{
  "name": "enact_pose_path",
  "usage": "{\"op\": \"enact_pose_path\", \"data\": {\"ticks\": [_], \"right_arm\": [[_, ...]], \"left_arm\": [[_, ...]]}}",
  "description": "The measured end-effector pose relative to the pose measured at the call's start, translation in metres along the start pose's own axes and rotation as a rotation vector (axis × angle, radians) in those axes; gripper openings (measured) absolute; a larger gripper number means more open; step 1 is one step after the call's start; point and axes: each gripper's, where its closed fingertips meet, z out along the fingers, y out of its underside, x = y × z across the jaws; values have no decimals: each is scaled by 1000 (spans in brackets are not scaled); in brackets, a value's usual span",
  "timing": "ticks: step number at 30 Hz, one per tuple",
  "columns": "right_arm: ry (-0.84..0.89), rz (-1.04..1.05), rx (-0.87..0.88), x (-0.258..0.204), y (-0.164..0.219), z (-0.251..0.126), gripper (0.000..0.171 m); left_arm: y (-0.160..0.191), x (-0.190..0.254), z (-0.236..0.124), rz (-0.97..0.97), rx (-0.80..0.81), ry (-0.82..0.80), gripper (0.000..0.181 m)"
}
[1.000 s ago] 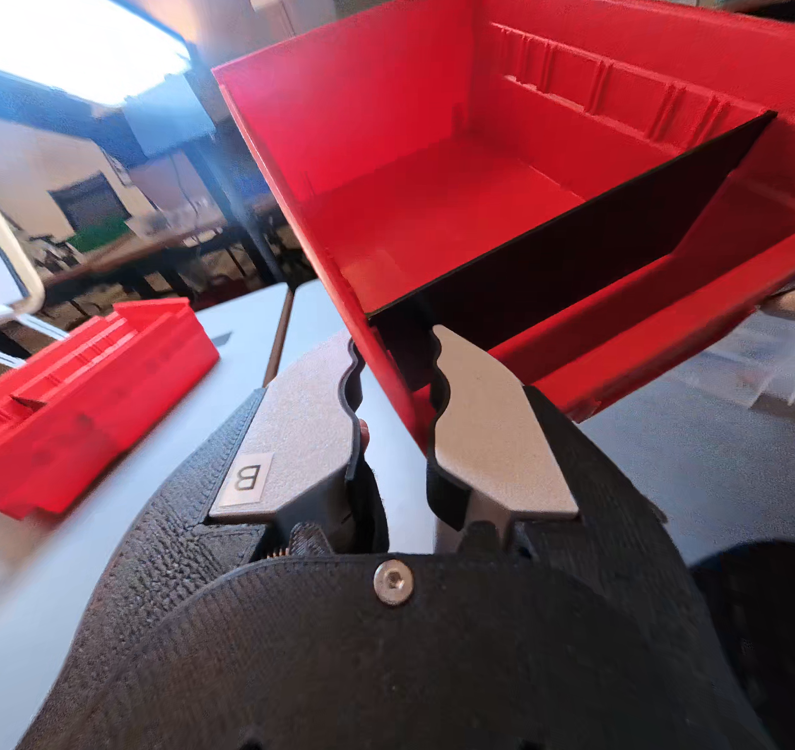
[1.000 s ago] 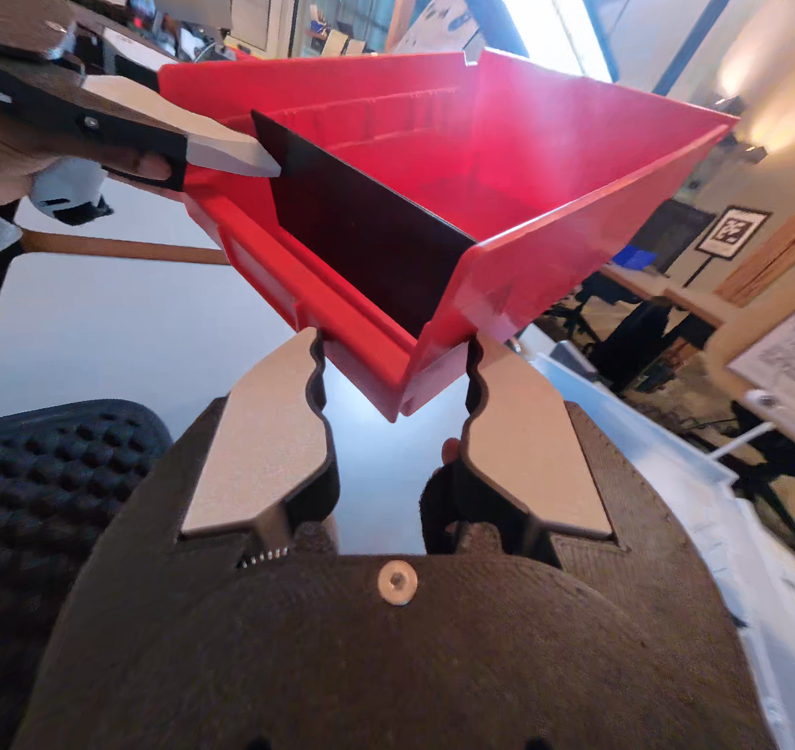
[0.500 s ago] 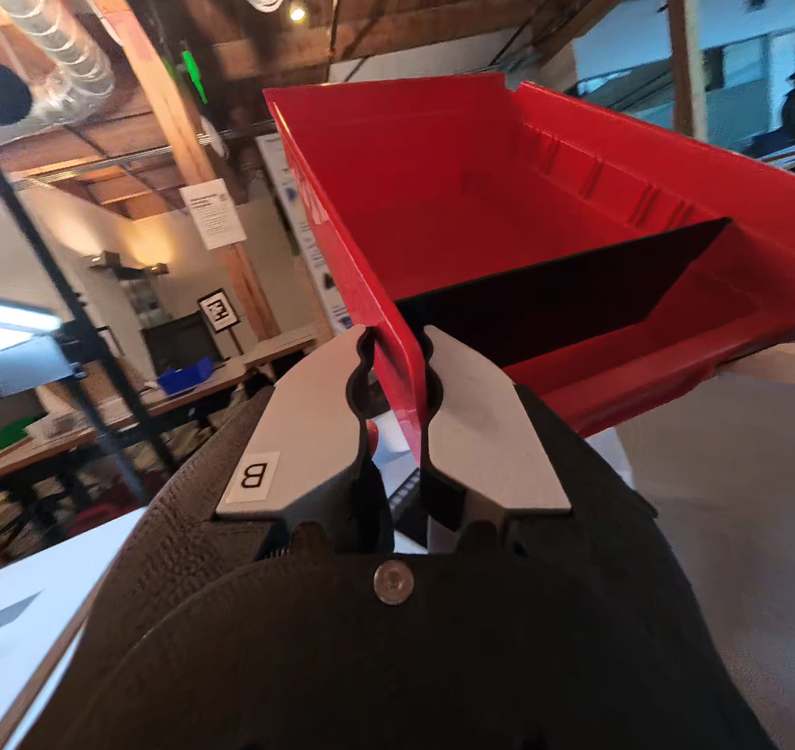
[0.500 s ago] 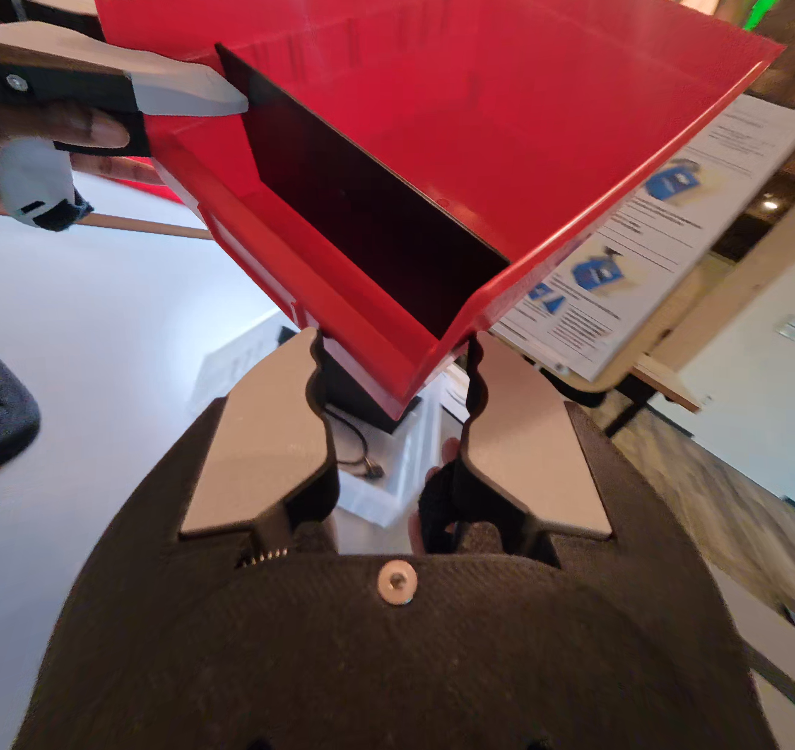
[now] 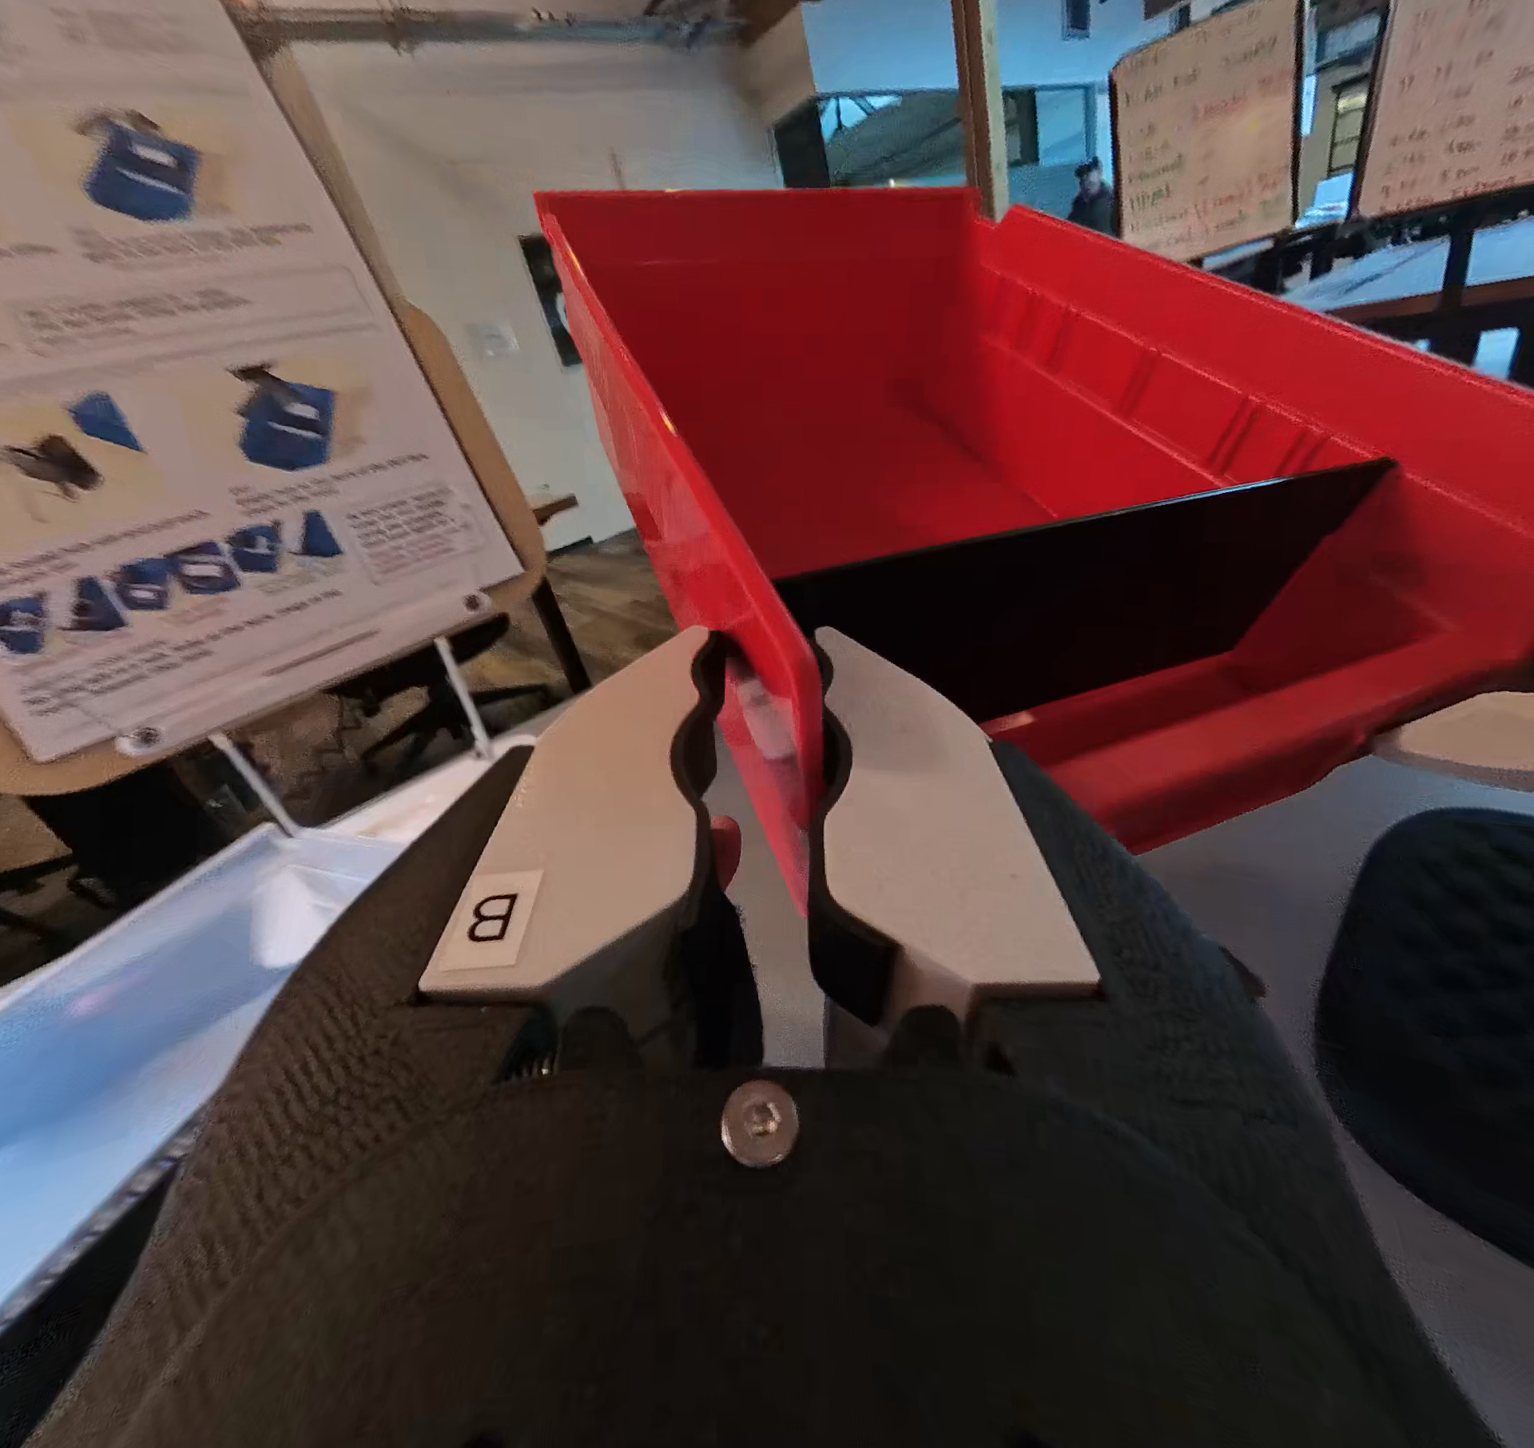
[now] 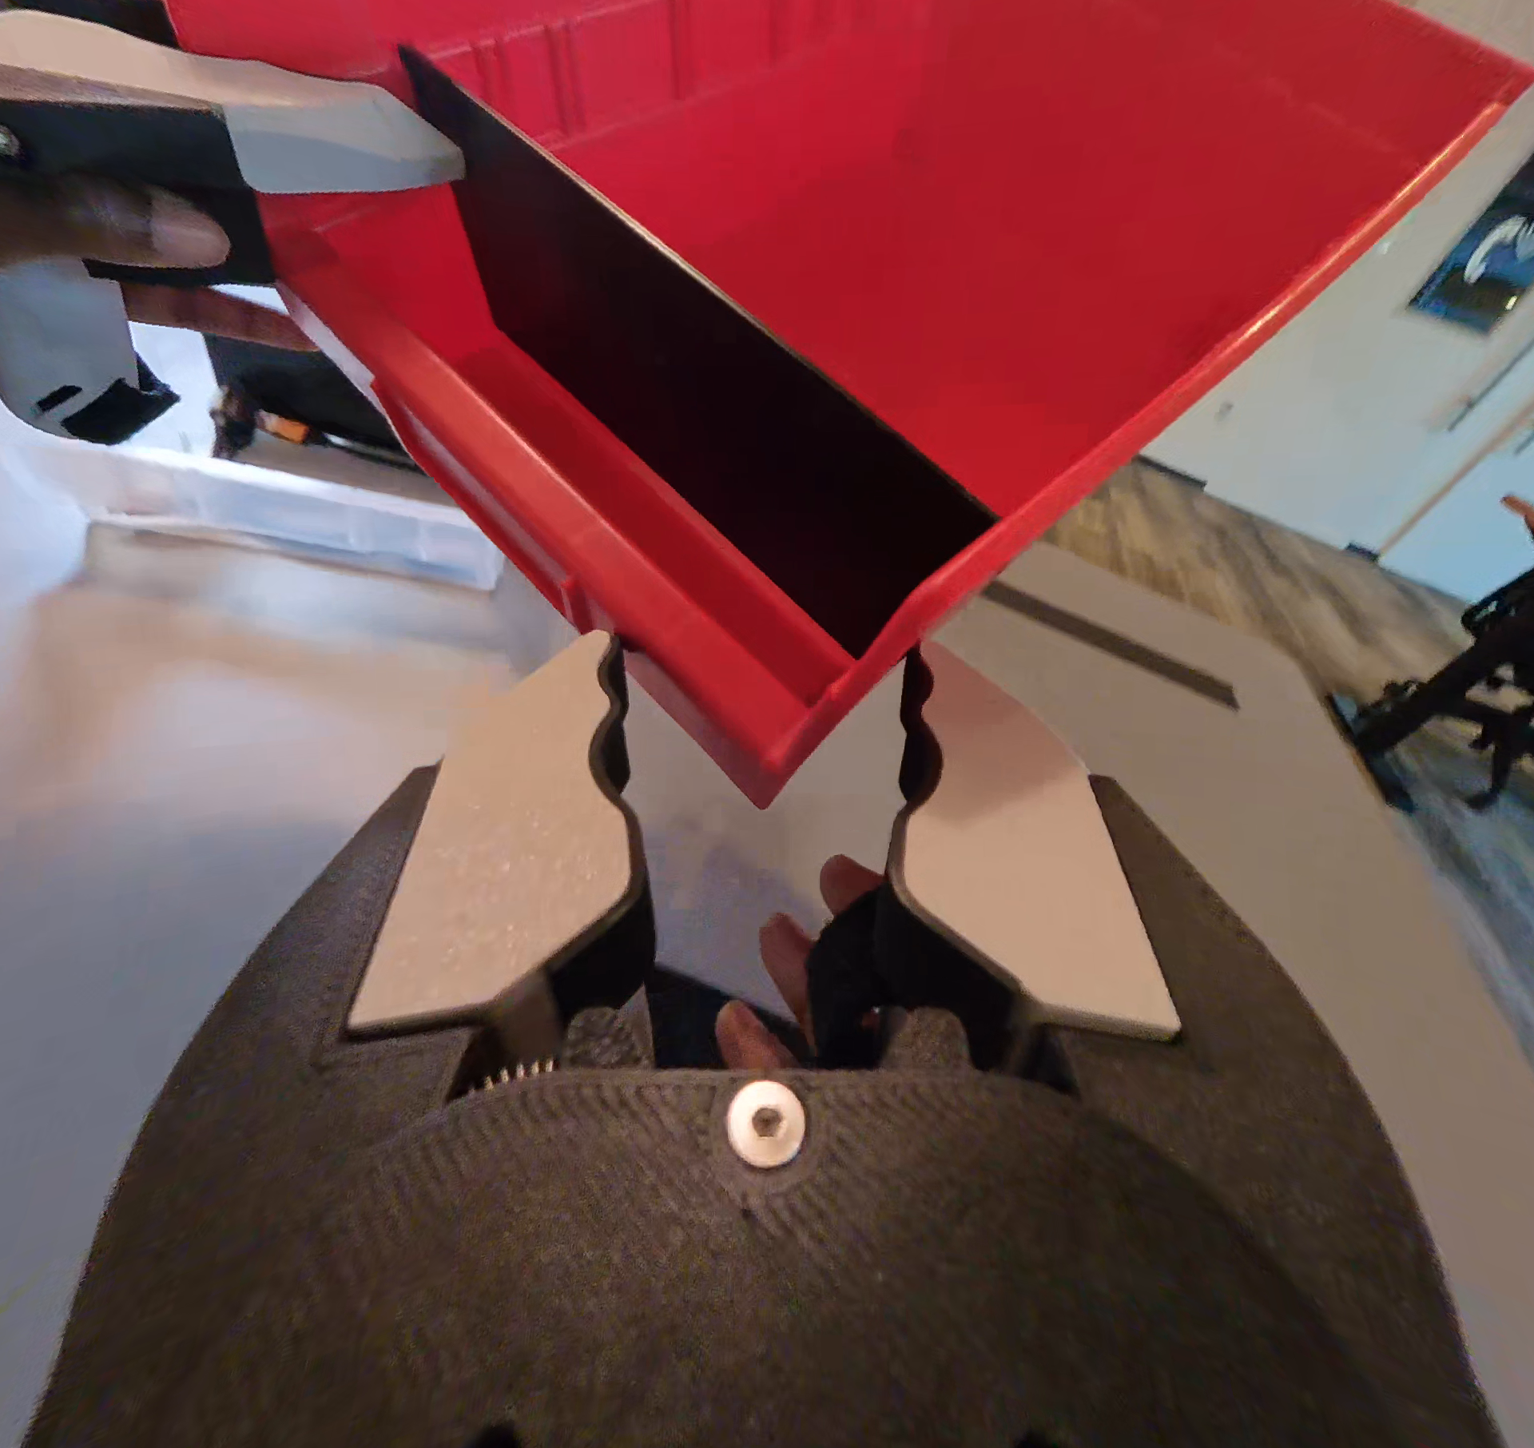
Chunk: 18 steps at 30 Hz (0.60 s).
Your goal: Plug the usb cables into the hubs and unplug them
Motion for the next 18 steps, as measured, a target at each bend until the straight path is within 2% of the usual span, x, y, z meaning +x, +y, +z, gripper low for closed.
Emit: {"op": "enact_pose_path", "data": {"ticks": [11,15,18], "right_arm": [[-55,135,-336,27,105,13,66],[-115,140,-480,27,127,14,68],[-122,85,-501,30,128,15,68]], "left_arm": [[82,47,48,-38,-219,39,19],[119,54,48,-62,-345,50,20],[135,59,44,-48,-401,103,23]]}}
